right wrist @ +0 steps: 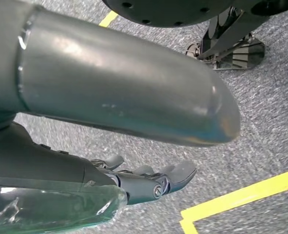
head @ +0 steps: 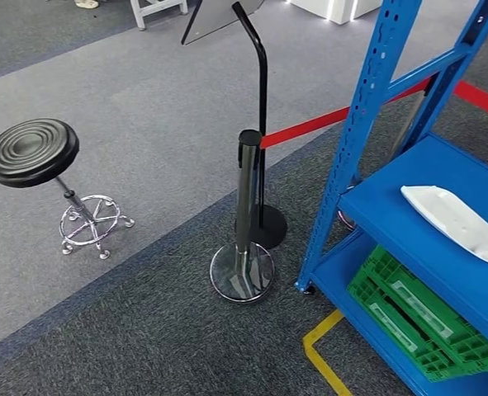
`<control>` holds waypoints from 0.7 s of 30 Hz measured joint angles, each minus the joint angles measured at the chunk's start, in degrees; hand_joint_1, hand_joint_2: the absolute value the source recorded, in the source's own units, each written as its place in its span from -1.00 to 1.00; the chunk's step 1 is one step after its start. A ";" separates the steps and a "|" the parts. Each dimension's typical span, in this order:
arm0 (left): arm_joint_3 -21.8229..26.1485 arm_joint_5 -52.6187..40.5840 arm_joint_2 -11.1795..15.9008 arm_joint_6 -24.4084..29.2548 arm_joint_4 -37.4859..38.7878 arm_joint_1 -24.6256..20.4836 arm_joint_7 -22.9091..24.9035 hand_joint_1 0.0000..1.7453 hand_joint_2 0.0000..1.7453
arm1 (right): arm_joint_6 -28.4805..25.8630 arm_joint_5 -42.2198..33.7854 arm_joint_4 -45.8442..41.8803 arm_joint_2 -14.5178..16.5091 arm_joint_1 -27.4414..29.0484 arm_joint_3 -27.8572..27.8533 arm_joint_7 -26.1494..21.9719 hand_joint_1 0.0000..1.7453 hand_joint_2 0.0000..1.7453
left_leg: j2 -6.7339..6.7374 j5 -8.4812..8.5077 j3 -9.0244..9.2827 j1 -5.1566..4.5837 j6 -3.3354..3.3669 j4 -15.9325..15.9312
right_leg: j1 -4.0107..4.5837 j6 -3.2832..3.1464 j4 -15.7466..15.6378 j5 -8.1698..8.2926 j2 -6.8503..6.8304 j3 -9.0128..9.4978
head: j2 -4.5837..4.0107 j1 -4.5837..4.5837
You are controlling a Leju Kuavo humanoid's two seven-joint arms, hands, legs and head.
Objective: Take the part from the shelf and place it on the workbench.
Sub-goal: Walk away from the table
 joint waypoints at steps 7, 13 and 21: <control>0.35 -0.06 -0.32 -0.14 -0.61 -0.13 0.07 -1.00 -1.00 | 0.12 0.00 -0.15 0.00 0.26 -0.01 0.07 -1.00 -1.00 | -1.33 2.72 3.25 0.20 1.57 -8.83 | -0.03 2.10 1.43 -0.73 1.77 -2.22 | 0.00 0.21; 0.62 -0.18 -0.35 -0.34 -0.73 0.03 0.07 -1.00 -1.00 | 0.15 -0.02 -0.28 -0.05 0.18 0.01 0.10 -1.00 -1.00 | 3.76 2.68 3.19 0.06 2.16 -9.09 | -0.04 3.23 15.12 -6.92 -3.96 -8.49 | 0.00 0.77; 2.17 -2.80 -0.33 -0.80 -0.93 -0.58 -0.28 -1.00 -1.00 | 0.03 -2.22 -0.94 -0.09 0.86 0.78 1.20 -1.00 -1.00 | 6.95 1.76 4.55 -0.38 0.05 -8.81 | 0.14 1.04 0.07 -0.62 -6.72 -0.21 | 0.00 0.32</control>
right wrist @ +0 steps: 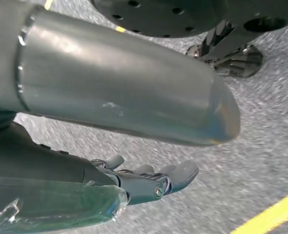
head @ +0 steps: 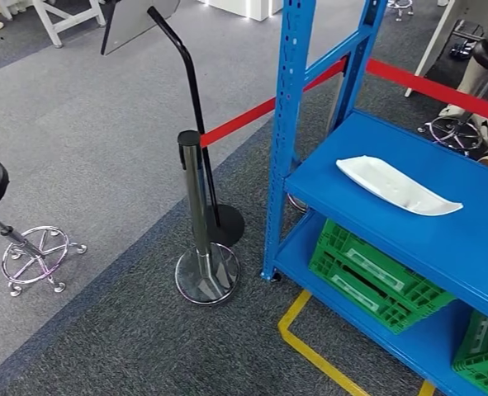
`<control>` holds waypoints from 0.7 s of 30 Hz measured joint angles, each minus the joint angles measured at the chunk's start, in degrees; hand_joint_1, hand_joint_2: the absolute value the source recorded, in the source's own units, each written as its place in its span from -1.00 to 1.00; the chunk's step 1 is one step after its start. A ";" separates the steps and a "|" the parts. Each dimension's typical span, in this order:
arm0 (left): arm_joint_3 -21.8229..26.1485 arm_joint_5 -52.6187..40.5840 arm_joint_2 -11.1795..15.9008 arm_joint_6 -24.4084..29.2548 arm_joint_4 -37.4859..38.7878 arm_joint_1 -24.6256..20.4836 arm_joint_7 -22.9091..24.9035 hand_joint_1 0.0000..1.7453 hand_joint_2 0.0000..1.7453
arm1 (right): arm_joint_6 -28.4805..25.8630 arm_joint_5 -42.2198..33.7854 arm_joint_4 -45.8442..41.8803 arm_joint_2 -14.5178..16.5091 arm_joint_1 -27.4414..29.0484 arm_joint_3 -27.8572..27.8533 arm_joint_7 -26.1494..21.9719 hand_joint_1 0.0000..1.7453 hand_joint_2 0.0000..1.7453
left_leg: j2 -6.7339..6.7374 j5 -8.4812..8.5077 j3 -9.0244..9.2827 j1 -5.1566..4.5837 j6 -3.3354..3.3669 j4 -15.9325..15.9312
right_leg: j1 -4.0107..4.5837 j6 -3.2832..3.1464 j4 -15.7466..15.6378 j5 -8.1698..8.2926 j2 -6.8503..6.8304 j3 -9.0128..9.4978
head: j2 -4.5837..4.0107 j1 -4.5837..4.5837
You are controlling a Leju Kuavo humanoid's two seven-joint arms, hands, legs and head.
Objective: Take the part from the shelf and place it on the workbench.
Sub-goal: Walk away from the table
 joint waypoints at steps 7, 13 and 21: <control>1.56 -2.13 0.37 0.98 1.00 -0.73 -0.80 -1.00 -1.00 | -0.05 -1.46 -0.80 -0.01 0.49 0.44 0.72 -1.00 -1.00 | -5.29 -7.21 -6.88 0.36 -0.65 15.63 | 0.10 -1.29 -0.13 0.75 4.56 0.12 | 0.00 -0.31; 2.12 -2.27 0.77 1.34 1.96 -1.50 -0.97 -1.00 -1.00 | 0.08 -1.55 -1.04 0.03 0.38 0.40 0.80 -1.00 -1.00 | -10.08 0.70 -1.38 0.29 1.27 1.12 | 0.25 -0.52 0.14 0.87 8.83 -0.39 | 0.00 -0.37; 2.27 -2.62 0.87 1.76 2.85 -1.87 -1.19 -1.00 -1.00 | 0.15 -1.48 -1.13 -0.02 0.15 0.30 0.72 -1.00 -1.00 | -4.48 1.20 -0.96 0.41 2.37 -0.96 | -0.17 1.85 14.30 -6.65 3.17 -8.44 | 0.00 -0.06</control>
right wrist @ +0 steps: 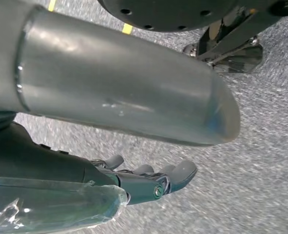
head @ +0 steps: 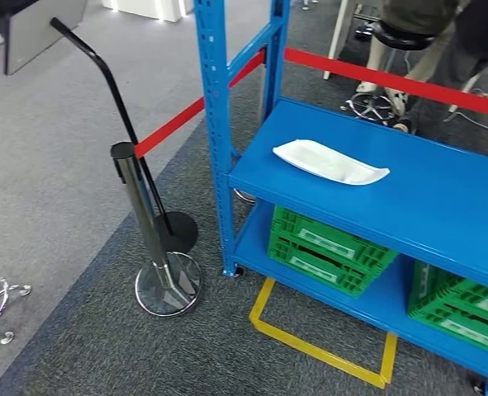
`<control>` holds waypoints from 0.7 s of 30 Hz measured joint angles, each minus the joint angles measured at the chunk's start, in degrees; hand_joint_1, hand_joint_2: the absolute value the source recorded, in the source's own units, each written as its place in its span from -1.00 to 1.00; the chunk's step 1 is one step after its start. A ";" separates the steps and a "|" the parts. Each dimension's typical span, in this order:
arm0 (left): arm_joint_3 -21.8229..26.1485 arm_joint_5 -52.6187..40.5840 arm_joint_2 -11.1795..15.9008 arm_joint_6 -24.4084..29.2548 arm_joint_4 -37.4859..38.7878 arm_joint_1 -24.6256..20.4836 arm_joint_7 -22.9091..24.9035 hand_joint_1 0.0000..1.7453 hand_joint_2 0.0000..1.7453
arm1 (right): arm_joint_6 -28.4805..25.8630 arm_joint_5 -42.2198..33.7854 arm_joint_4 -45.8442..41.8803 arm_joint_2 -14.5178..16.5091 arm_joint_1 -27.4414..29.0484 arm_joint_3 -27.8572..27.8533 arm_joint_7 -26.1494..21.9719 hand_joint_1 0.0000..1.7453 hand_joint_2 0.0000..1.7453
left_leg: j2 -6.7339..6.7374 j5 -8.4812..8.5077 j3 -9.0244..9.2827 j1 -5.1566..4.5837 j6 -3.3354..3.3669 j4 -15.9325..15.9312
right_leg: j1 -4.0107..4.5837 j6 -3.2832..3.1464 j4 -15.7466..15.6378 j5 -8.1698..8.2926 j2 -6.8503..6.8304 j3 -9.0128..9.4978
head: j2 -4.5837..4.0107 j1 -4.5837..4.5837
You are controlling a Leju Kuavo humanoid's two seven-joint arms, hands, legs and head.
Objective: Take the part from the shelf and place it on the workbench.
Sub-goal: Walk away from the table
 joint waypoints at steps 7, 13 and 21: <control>0.03 -0.11 0.72 1.30 2.33 -0.90 -0.96 -1.00 -1.00 | 0.48 1.09 0.01 -0.10 -0.45 -0.85 -0.67 -1.00 -1.00 | 4.27 -0.93 0.85 -0.47 -1.51 0.47 | -0.18 -0.68 -14.36 6.90 -4.45 8.27 | 0.00 -0.10; 0.05 -0.18 1.41 2.10 4.15 -1.58 -1.49 -1.00 -1.00 | 0.97 2.05 0.05 -0.10 -0.69 -1.92 -1.10 -1.00 -1.00 | 0.67 -6.27 -1.51 0.04 -3.16 7.53 | -0.27 -2.84 -14.50 7.58 -1.10 8.13 | 0.00 -0.54; 0.19 -0.20 2.20 2.34 5.57 -1.57 -1.67 -1.00 -1.00 | 1.12 2.16 0.15 -0.08 -1.07 -2.56 -1.19 -1.00 -1.00 | -4.84 -0.48 -1.19 -0.04 -1.29 3.79 | 0.31 -2.83 -14.26 7.73 4.91 8.13 | 0.00 -0.58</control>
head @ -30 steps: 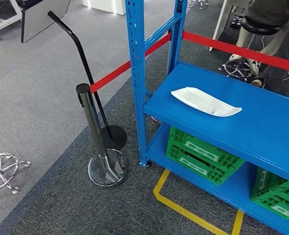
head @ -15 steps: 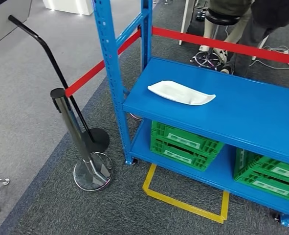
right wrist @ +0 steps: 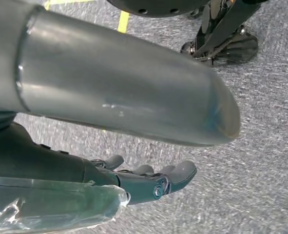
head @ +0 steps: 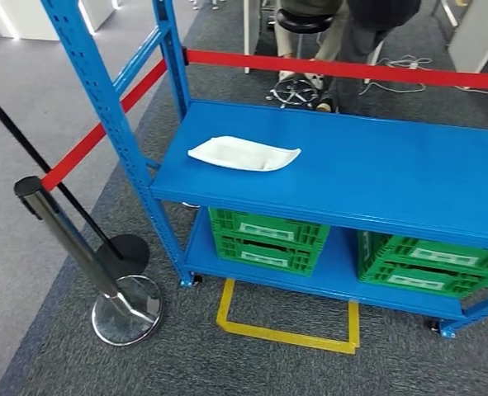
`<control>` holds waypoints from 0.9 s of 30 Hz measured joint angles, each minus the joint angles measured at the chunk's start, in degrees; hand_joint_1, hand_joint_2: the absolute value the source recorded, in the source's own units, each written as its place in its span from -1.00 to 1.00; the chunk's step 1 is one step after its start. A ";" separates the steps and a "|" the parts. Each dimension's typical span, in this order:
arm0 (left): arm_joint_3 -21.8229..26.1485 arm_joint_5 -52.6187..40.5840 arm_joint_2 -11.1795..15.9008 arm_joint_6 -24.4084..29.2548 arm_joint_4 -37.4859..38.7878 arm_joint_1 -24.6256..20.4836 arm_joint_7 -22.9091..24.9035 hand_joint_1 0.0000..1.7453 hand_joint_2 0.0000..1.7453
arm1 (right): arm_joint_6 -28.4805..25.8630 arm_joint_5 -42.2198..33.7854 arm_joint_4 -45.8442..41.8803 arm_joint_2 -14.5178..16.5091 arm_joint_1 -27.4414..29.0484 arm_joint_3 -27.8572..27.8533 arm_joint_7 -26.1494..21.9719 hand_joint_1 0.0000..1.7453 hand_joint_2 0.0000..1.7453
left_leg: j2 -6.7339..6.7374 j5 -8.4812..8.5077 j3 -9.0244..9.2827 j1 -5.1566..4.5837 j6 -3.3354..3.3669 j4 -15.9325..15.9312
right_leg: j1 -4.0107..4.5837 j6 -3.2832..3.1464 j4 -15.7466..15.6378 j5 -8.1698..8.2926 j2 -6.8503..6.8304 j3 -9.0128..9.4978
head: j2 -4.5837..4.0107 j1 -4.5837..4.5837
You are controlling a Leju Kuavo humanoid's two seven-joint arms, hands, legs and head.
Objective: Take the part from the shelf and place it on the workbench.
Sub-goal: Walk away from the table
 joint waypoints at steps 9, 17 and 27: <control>0.10 -0.07 0.40 0.49 1.12 -0.33 -0.32 -1.00 -1.00 | 0.14 0.89 0.11 0.00 -0.57 -0.72 -0.51 -1.00 -1.00 | 4.31 0.42 1.12 -0.11 1.43 -3.74 | -0.24 2.42 13.31 -6.54 -4.58 -8.17 | 0.00 0.47; 0.10 -0.07 0.89 0.84 2.20 -0.78 -0.35 -1.00 -1.00 | 0.24 1.40 0.36 -0.01 -1.08 -1.45 -0.81 -1.00 -1.00 | 9.23 -0.46 1.67 -0.73 -0.12 -3.04 | -0.25 1.81 -0.07 -0.76 -9.64 -0.18 | 0.00 0.20; 0.10 -0.08 1.01 1.17 2.65 -1.12 -0.43 -1.00 -1.00 | 0.49 1.91 0.55 -0.01 -0.96 -2.00 -0.56 -1.00 -1.00 | 5.21 -5.29 -0.04 -0.10 -1.55 2.51 | -0.47 -0.15 -0.23 -0.08 -6.80 -0.21 | 0.00 -0.38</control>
